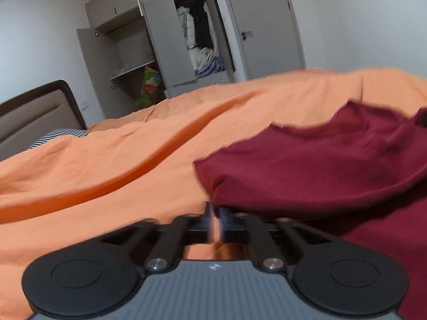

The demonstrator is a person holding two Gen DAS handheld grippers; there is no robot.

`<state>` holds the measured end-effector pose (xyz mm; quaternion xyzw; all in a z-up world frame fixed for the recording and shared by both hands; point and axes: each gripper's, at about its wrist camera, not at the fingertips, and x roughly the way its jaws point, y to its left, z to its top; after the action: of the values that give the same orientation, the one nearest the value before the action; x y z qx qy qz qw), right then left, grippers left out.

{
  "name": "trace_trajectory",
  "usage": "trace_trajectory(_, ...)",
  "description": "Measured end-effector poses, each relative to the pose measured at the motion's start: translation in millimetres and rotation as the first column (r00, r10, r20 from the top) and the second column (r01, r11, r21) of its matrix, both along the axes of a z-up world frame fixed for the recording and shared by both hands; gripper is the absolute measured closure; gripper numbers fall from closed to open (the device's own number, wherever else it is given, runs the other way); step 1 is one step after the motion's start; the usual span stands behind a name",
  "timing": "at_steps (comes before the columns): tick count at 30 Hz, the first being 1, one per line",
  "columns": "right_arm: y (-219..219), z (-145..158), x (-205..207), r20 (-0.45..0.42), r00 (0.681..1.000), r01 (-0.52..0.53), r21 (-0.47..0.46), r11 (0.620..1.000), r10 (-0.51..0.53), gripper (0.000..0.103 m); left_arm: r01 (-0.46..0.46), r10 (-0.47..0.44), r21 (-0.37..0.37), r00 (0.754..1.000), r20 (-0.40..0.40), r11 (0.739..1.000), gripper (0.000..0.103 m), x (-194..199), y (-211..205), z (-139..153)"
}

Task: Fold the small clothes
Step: 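Pinch the sweater fabric below the collar with the right gripper, smooth, release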

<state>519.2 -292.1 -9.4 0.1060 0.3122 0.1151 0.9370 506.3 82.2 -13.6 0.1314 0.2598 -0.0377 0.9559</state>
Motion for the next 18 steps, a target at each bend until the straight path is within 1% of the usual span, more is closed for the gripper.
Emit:
trace_trajectory(1, 0.5, 5.2, -0.4, 0.027, 1.0, -0.007, -0.017, 1.0, 0.008, 0.093, -0.007, 0.008, -0.011, 1.0, 0.022, 1.0, 0.102, -2.8, -0.1, 4.2)
trace_trajectory(3, 1.6, 15.5, -0.2, 0.078, 0.997, -0.009, -0.038, 0.999, 0.012, 0.093, -0.039, 0.04, -0.007, 0.997, 0.065, 0.999, 0.103, -12.4, -2.2, 14.2)
trace_trajectory(5, 0.4, 21.9, -1.6, 0.111, 0.994, -0.005, -0.043, 0.999, 0.009, 0.093, -0.085, 0.086, -0.025, 0.993, 0.082, 0.996, 0.103, -22.1, 0.2, 22.3)
trace_trajectory(7, 0.3, 19.8, -0.8, 0.102, 0.995, -0.007, -0.031, 0.999, 0.01, 0.093, -0.155, 0.16, -0.087, 0.986, 0.049, 0.984, 0.103, -26.5, 9.9, 24.5)
trace_trajectory(8, 2.0, 14.5, -0.5, 0.082, 0.996, -0.016, -0.028, 0.999, 0.018, 0.093, -0.188, 0.191, -0.12, 0.981, 0.018, 0.975, 0.103, -26.9, 16.1, 22.3)
trace_trajectory(10, 8.4, 1.6, -1.4, 0.038, 0.998, -0.042, -0.054, 0.998, 0.044, 0.093, -0.235, 0.23, -0.157, 0.972, -0.049, 0.959, 0.103, -25.0, 28.0, 12.3)
trace_trajectory(13, 17.1, -18.1, -7.0, 0.006, 0.998, -0.058, -0.1, 0.993, 0.059, 0.093, -0.264, 0.237, -0.215, 0.961, -0.141, 0.94, 0.103, -21.9, 40.8, -3.6)
trace_trajectory(14, 18.4, -22.2, -9.5, 0.011, 0.998, -0.058, -0.112, 0.992, 0.06, 0.092, -0.269, 0.237, -0.232, 0.959, -0.158, 0.935, 0.102, -22.8, 43.5, -5.2)
trace_trajectory(16, 19.3, -26.1, -12.9, 0.025, 0.998, -0.051, -0.114, 0.992, 0.055, 0.092, -0.281, 0.243, -0.237, 0.954, -0.178, 0.93, 0.1, -25.5, 47.3, -3.9)
trace_trajectory(18, 19.1, -26.0, -14.9, 0.034, 0.998, -0.049, -0.11, 0.993, 0.053, 0.089, -0.285, 0.242, -0.25, 0.952, -0.188, 0.925, 0.084, -33.5, 52.8, 0.6)
